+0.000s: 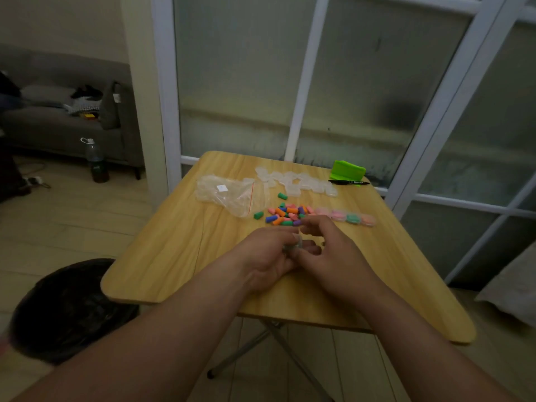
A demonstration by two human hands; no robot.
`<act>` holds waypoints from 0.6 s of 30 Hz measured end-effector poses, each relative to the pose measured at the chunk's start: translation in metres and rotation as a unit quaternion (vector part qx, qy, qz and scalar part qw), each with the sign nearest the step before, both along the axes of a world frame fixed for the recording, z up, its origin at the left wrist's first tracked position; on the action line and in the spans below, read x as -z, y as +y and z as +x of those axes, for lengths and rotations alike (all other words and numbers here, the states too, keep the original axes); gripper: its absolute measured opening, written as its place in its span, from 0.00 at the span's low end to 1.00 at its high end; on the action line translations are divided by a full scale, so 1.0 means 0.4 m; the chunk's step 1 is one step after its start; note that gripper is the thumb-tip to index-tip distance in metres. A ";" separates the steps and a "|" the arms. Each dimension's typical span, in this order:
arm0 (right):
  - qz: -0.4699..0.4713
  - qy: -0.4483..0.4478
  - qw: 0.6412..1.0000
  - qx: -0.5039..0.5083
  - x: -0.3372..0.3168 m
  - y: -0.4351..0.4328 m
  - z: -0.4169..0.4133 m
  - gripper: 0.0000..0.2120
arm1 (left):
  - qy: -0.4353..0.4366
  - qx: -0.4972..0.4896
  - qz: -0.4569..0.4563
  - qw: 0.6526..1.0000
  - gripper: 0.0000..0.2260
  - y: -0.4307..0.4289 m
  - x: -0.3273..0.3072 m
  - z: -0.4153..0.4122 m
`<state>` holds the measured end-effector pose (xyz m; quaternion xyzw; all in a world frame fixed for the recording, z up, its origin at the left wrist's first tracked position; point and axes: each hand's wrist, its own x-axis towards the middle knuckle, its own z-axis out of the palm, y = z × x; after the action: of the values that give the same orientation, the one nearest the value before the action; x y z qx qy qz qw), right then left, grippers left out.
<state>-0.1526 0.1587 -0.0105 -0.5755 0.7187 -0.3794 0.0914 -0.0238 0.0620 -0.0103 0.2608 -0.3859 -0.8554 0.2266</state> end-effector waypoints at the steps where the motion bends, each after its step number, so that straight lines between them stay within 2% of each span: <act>1: 0.000 0.003 1.000 0.000 0.001 0.001 -0.003 0.28 | -0.005 -0.006 -0.002 1.000 0.18 -0.001 0.000 -0.001; 6: -0.011 0.031 0.999 -0.002 0.007 -0.001 -0.011 0.24 | -0.009 -0.024 -0.018 1.000 0.18 0.003 0.000 -0.012; 11: -0.017 0.059 0.998 -0.003 0.001 -0.007 -0.016 0.15 | 0.002 0.003 -0.028 1.000 0.16 0.022 -0.014 -0.010; 14: -0.016 0.044 0.999 0.003 -0.004 -0.007 -0.029 0.13 | 0.010 0.015 -0.014 1.000 0.13 0.023 -0.025 -0.005; 18: -0.019 -0.012 0.998 0.051 -0.004 0.005 -0.082 0.17 | 0.002 0.002 -0.003 1.000 0.15 0.008 -0.031 -0.003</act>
<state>-0.1855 0.1606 -0.0089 -0.5353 0.7385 -0.4039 0.0702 -0.0249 0.0650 0.0022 0.2577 -0.3885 -0.8552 0.2264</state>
